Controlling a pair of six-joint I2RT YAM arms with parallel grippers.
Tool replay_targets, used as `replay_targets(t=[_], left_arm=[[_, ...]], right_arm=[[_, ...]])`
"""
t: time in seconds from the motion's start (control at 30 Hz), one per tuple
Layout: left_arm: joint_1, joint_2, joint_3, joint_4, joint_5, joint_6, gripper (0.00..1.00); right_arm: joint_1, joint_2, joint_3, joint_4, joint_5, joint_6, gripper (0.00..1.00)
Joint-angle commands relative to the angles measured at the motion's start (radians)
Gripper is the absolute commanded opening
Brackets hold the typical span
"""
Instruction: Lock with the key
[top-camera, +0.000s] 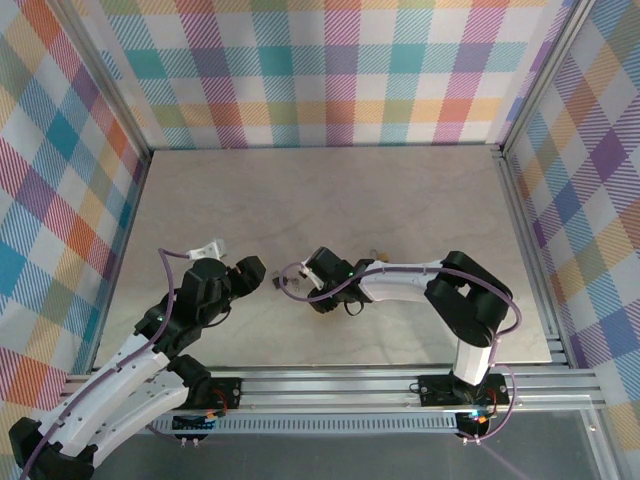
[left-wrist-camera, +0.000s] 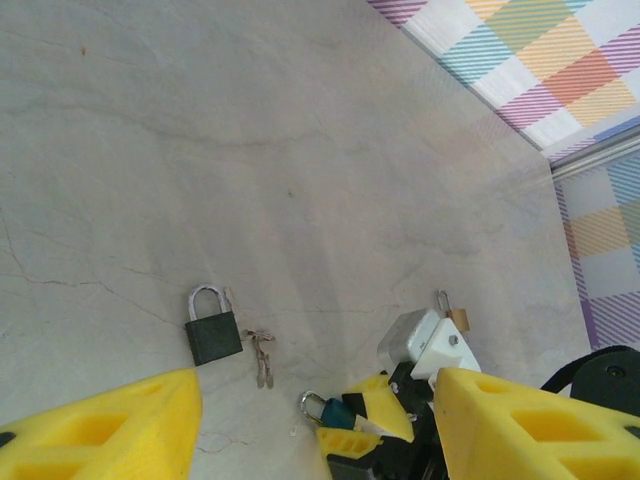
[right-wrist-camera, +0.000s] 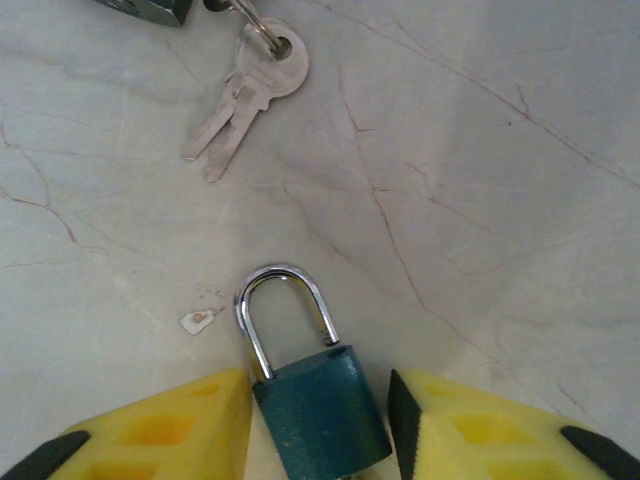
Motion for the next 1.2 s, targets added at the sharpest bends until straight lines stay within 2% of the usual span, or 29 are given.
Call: replay_targets(t=[0.0,0.1,0.33,0.6,0.77,0.9,1.07,1.17], left_arm=[[0.007,-0.016,-0.015,-0.018,-0.019,0.021,0.63],[0.007,-0.019,-0.016,-0.023,-0.021,0.027,0.63],[0.007,-0.027,-0.020,-0.028,-0.034,0.039,0.63],[0.007,-0.015,-0.032,-0.005,-0.025,0.039,0.63],[0.007,-0.018,-0.032,-0.007,-0.026,0.041,0.64],[0.007,-0.019,-0.035,-0.005,-0.024,0.042,0.64],[0.007,-0.014,-0.042,0.010,-0.015,0.041,0.64],[0.007,-0.007,-0.045,0.019,-0.007,0.038,0.64]], right_arm=[[0.009,0.035,0.018,-0.062,0.027,-0.013,0.39],[0.016,0.033,0.034,-0.114,0.068,-0.001,0.38],[0.021,0.057,0.075,-0.254,0.059,0.046,0.35],[0.023,0.089,0.082,-0.247,0.037,0.061,0.34],[0.022,0.135,0.138,-0.307,0.060,0.068,0.33],[0.021,0.171,0.160,-0.346,0.066,0.082,0.24],[0.021,0.199,0.160,-0.361,0.046,0.102,0.18],[0.019,0.214,0.162,-0.366,0.038,0.108,0.08]])
